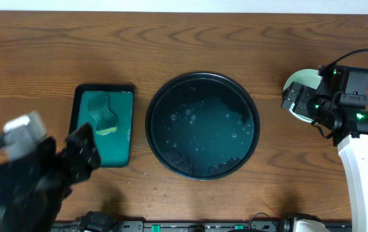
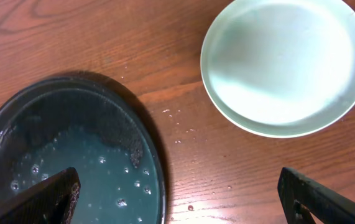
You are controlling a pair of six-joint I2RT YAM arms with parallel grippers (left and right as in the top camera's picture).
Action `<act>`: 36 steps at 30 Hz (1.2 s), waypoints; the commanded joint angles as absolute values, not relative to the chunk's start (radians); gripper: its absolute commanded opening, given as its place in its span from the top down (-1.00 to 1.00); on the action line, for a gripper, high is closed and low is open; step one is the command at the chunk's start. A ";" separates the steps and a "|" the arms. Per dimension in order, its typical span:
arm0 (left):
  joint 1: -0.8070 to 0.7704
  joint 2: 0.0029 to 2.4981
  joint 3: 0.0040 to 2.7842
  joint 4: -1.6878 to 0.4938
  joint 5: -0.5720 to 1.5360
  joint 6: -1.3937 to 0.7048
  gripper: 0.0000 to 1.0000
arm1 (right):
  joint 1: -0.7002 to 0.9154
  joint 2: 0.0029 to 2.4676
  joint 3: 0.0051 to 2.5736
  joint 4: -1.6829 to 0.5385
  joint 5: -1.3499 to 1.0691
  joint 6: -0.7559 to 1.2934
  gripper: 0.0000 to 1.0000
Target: Clean dirty plates on tray and stack at the side
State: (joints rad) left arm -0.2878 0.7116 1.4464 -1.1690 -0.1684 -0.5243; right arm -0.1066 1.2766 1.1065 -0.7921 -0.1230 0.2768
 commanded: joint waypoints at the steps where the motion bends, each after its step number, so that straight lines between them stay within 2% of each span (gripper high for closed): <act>1: -0.284 0.661 1.446 -1.185 -0.197 -0.536 -0.64 | -0.101 1.276 1.117 -0.798 -0.109 0.265 -0.99; 36: -0.284 0.639 1.445 -1.256 -0.196 -0.536 -0.64 | -0.101 1.276 1.117 -0.798 -0.109 0.268 -0.98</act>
